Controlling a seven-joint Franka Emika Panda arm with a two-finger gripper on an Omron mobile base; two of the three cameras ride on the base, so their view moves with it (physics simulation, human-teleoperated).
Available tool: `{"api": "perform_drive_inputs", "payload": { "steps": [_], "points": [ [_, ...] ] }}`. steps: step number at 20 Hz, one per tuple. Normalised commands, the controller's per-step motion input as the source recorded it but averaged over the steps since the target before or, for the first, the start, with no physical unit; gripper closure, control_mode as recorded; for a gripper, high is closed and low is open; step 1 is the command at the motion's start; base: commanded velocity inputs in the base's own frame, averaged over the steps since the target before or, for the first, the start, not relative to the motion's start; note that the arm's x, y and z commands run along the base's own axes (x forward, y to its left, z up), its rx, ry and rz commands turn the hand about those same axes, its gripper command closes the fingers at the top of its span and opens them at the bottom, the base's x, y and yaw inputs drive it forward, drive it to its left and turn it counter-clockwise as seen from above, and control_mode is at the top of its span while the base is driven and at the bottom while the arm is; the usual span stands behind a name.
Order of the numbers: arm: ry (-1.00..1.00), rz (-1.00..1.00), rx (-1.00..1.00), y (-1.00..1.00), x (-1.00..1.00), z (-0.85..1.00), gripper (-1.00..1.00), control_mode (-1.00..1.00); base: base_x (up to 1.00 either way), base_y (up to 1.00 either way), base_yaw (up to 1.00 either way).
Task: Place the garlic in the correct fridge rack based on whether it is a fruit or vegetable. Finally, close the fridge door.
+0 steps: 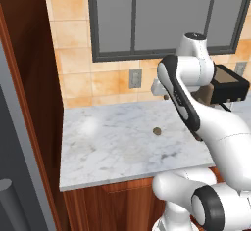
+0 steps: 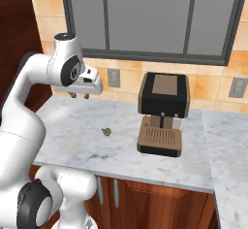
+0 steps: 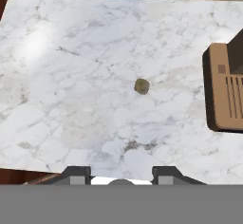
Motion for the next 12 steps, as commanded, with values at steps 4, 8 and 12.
{"api": "perform_drive_inputs", "payload": {
  "steps": [4,8,12],
  "points": [
    [0.00,0.00,0.00,0.00,0.00,-0.02,-1.00,-1.00,0.00,0.00,0.00],
    [0.01,-0.01,0.01,0.00,0.00,-0.12,-1.00,-1.00,0.00,0.00,0.00],
    [0.09,-0.03,0.00,0.00,0.03,-0.39,-1.00,-1.00,0.00,0.00,0.00]
  ]
}}
